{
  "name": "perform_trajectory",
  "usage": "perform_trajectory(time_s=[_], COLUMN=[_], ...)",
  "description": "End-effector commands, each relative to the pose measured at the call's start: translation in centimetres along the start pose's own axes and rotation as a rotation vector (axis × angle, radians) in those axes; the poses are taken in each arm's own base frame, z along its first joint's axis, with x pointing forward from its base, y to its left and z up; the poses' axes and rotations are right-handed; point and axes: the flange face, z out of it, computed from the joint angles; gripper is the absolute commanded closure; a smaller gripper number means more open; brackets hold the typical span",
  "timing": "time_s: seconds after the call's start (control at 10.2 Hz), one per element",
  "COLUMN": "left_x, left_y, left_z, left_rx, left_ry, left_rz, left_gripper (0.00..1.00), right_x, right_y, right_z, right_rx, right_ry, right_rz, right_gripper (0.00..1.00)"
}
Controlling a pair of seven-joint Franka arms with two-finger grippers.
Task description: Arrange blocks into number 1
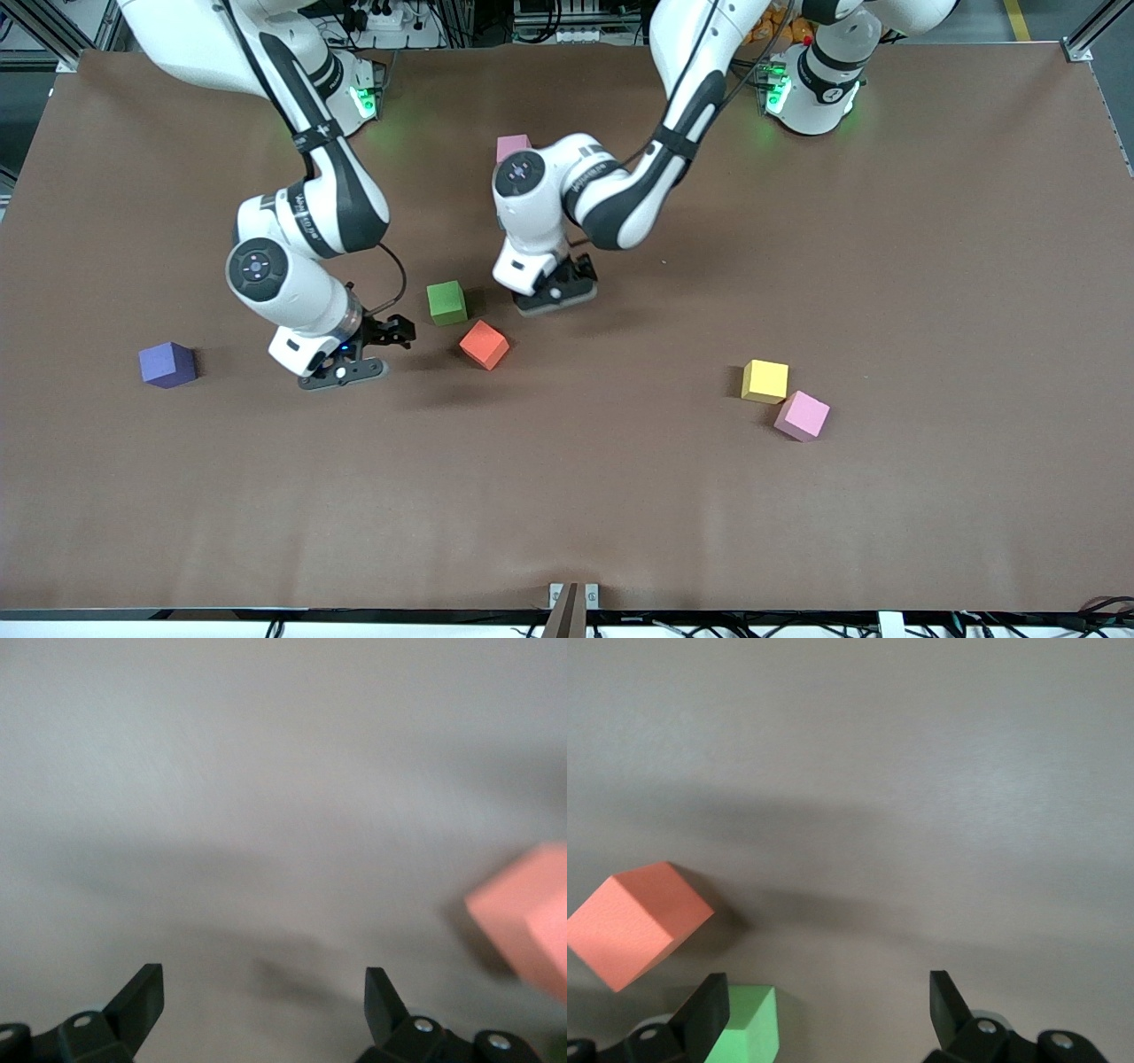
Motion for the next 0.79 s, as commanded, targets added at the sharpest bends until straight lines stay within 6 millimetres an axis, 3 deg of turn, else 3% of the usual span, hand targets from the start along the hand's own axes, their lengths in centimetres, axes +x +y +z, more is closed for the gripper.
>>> perform_trajectory(time_s=[0.0, 0.1, 0.29, 0.69], left_x=[3.5, 5.8, 9.0, 11.3], left_y=[-1.5, -2.6, -4.3, -5.3], left_z=[0.1, 0.3, 0.9, 1.1], left_rx=[0.001, 0.003, 0.001, -0.040], left_ry=[0.042, 0.038, 0.019, 0.000], left_rz=[-0.133, -0.192, -0.311, -0.444], left_gripper=[0.00, 0.00, 0.00, 0.00], right_x=[-1.9, -2.8, -4.1, -5.3], right_y=[-3.8, -5.5, -5.8, -6.8], right_z=[2.9, 3.9, 5.6, 6.8], right_rx=[-0.012, -0.016, -0.018, -0.020], right_ry=[-0.022, -0.034, -0.031, -0.031], right_rz=[-0.082, -0.112, -0.125, -0.158], right_gripper=[0.00, 0.00, 0.00, 0.00])
